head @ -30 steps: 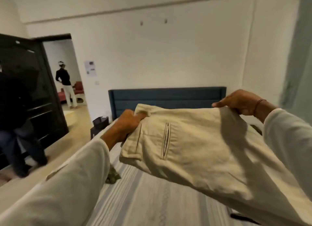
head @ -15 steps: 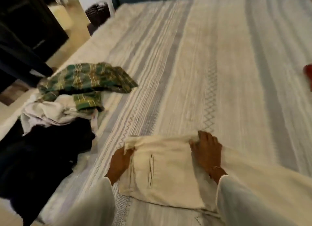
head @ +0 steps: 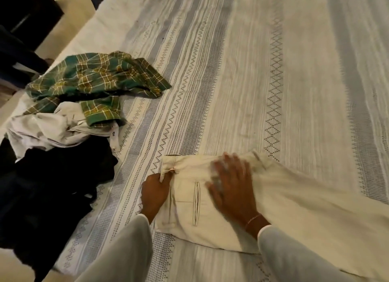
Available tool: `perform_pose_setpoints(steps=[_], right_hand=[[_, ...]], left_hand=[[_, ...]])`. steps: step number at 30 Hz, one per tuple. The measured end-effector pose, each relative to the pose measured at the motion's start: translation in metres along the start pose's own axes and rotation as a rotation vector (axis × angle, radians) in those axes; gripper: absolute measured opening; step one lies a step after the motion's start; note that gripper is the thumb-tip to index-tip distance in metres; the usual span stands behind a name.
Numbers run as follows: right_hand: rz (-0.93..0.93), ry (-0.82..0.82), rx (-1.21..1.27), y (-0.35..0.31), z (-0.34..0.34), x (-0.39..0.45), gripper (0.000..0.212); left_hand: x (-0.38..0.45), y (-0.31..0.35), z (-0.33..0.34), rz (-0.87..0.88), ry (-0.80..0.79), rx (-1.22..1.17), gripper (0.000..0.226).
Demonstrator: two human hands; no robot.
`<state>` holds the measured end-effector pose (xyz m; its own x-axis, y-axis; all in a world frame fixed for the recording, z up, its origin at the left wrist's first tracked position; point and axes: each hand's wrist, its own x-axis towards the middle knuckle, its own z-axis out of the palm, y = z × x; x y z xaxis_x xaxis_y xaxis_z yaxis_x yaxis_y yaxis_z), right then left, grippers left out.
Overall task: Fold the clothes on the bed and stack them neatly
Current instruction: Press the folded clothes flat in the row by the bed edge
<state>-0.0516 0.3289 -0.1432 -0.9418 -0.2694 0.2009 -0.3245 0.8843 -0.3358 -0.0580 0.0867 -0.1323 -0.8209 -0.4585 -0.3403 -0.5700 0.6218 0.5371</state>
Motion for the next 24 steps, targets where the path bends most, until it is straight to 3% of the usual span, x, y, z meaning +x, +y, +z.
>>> perform_pose_setpoints(steps=[3,8,12,19,22,24], right_hand=[[-0.125,-0.156,0.027,-0.044,0.017,-0.009,0.074],[-0.067,-0.241,-0.026,-0.069,0.036,-0.006,0.081],[-0.059,-0.289,-0.006,-0.069,0.037,-0.005,0.082],[-0.055,-0.271,0.254,-0.040,0.010,-0.008,0.067],[0.008,-0.188,0.248,-0.010,-0.012,-0.028,0.061],[0.052,-0.139,0.237,0.008,-0.021,-0.042,0.058]], left_hand=[[0.000,-0.001,-0.001,-0.112,-0.009,-0.037,0.065],[-0.002,-0.002,-0.003,-0.128,-0.030,-0.022,0.078],[-0.019,0.002,0.001,-0.025,0.034,0.048,0.061],[-0.038,0.009,0.003,0.022,0.157,0.218,0.065],[-0.052,0.023,0.011,0.195,0.298,0.348,0.067],[-0.062,0.033,0.022,0.390,0.299,0.406,0.061]])
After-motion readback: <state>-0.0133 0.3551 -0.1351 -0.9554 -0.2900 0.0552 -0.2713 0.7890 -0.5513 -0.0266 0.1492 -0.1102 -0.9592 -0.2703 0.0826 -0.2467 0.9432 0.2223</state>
